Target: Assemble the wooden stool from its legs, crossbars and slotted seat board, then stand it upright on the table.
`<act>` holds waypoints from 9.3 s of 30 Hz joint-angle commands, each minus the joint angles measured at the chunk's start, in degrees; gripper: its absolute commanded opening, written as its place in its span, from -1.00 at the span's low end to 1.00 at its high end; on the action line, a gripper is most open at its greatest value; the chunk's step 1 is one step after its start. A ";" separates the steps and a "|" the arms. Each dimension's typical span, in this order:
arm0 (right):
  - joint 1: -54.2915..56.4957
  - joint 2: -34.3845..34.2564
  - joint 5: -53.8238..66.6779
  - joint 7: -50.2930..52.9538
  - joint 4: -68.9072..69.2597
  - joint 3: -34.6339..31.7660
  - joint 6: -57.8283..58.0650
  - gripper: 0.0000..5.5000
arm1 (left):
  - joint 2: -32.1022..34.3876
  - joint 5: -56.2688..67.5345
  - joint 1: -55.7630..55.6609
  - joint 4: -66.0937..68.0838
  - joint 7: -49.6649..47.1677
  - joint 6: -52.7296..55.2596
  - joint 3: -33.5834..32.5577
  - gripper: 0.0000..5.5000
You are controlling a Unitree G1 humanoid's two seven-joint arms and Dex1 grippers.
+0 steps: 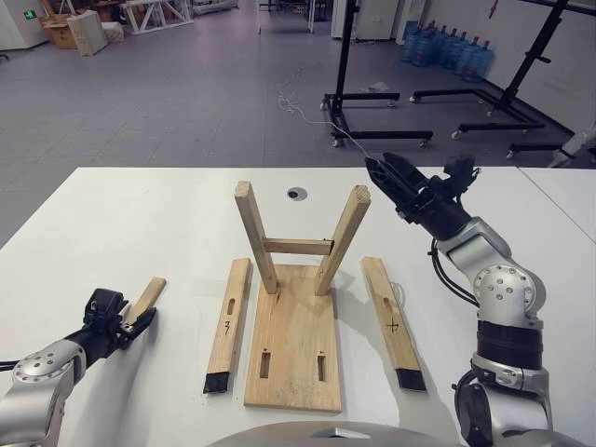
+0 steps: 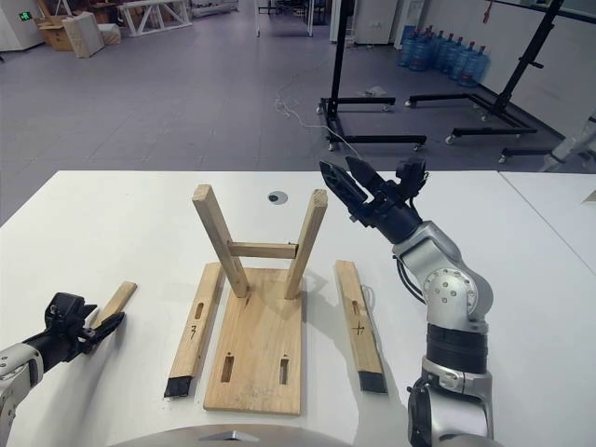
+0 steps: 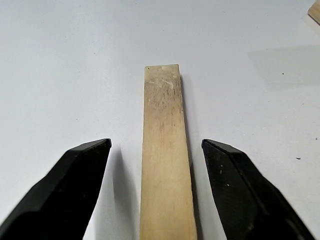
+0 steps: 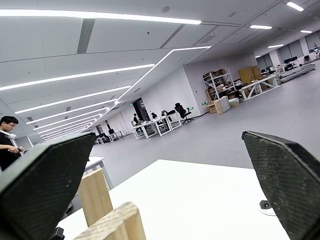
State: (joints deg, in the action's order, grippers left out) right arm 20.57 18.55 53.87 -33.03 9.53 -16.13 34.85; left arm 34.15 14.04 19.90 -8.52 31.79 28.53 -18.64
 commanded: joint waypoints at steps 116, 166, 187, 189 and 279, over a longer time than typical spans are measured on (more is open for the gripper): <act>-42.04 13.67 17.64 45.14 29.95 -3.50 6.83 -0.86 | -14.09 -19.70 -16.25 -39.61 -15.66 -8.54 8.97 0.05; -32.01 8.66 9.03 47.51 26.92 1.24 7.04 -0.86 | -11.93 -17.74 -19.24 -35.78 -14.02 -9.80 12.50 0.05; -33.95 6.03 6.34 44.99 29.85 1.02 7.26 -0.86 | -11.12 -18.50 -18.47 -35.17 -13.54 -10.52 12.76 0.05; -34.10 6.01 5.65 44.81 29.19 1.12 7.39 -0.86 | -11.08 -18.45 -18.63 -35.06 -13.46 -10.52 12.81 0.05; -5.81 9.19 -22.63 15.24 12.48 3.88 3.10 0.37 | -12.56 -25.43 -16.59 -31.64 -18.25 -18.34 13.35 0.05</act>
State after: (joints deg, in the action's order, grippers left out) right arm 11.66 27.31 30.50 -17.66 22.75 -11.61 37.05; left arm 20.85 -11.12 4.11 -40.28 13.20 10.16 -4.90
